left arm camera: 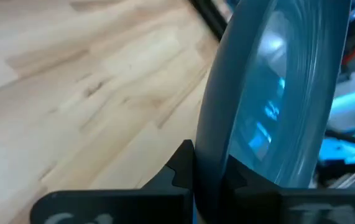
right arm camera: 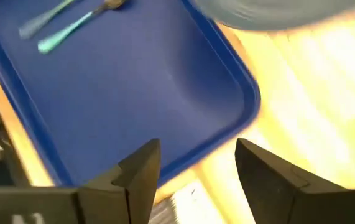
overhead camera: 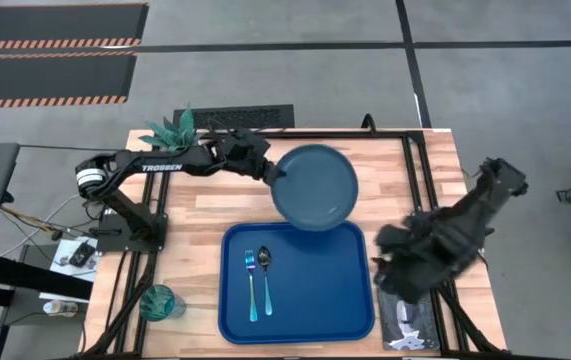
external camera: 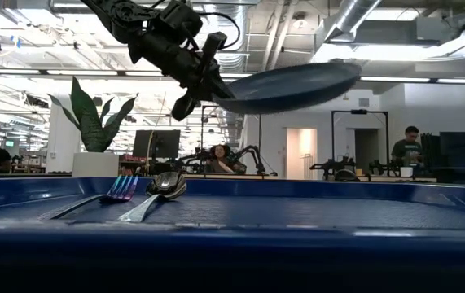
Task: Pick and place plate/cup/fork/spoon on tray
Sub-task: Put the blue plate on the blue tray, then put the blue cup on the blue tray
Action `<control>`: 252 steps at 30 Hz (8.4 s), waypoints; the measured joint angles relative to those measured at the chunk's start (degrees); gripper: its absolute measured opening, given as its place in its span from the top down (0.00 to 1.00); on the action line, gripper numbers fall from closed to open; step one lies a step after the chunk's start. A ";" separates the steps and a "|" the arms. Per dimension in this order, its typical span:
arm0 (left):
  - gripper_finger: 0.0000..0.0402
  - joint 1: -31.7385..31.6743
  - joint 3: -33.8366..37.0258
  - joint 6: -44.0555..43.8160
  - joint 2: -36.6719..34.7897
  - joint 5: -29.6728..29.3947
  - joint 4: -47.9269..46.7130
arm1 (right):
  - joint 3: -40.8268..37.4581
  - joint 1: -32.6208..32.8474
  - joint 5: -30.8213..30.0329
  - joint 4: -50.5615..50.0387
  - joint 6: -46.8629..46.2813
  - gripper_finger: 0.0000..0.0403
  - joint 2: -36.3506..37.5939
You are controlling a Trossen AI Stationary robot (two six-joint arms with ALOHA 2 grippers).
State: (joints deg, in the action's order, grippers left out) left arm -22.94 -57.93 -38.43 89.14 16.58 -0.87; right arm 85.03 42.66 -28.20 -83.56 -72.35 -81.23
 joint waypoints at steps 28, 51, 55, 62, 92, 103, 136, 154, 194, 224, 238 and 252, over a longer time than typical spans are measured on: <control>1.00 26.69 -24.13 11.21 19.93 -9.68 -26.08 | -3.13 8.15 -11.38 -6.48 -17.14 0.56 -3.38; 0.83 26.43 -25.57 9.65 27.32 -0.97 -18.95 | -3.13 9.73 -10.69 -5.73 -17.58 0.57 -4.37; 0.70 26.49 -25.59 9.97 27.29 -0.42 -16.74 | -3.13 9.75 -10.69 -5.67 -17.60 0.57 -4.37; 0.55 26.49 -25.59 10.76 27.21 1.11 -16.12 | -3.13 9.75 -10.72 -5.71 -17.64 0.58 -4.37; 0.32 22.29 -34.18 20.30 23.23 3.50 -29.46 | -3.13 9.54 -10.99 -5.56 -19.77 0.58 -4.37; 0.32 26.44 -39.30 22.62 1.89 -13.31 -72.04 | -3.10 8.61 -17.86 -4.01 -19.72 0.58 -4.35; 0.34 79.07 -5.55 -41.02 -23.08 -14.39 -75.70 | -3.10 -8.38 -16.73 10.89 9.33 0.58 -4.36; 0.36 85.23 -5.57 -45.03 -22.38 -22.46 -81.32 | -3.10 -8.37 -16.69 13.28 10.05 0.58 -4.37; 0.34 83.30 -5.55 -39.04 -18.23 -19.93 -76.78 | -3.10 -8.66 -15.33 12.89 11.38 0.58 -4.37; 1.00 54.62 -21.28 -28.61 -18.81 -32.55 -89.10 | -3.13 -12.17 -15.07 13.59 19.65 0.58 -4.35; 1.00 20.14 -34.11 15.35 -4.41 -29.49 -71.60 | -3.13 -13.59 -7.30 11.49 20.19 0.58 -4.36; 1.00 18.11 -50.06 32.94 16.91 -18.36 -59.85 | -3.13 -5.24 -4.71 -1.88 -1.32 0.58 -4.37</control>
State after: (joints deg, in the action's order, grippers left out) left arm -4.83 -107.99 -5.49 106.05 -1.78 -60.72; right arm 81.91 37.42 -32.91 -85.44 -73.67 -85.60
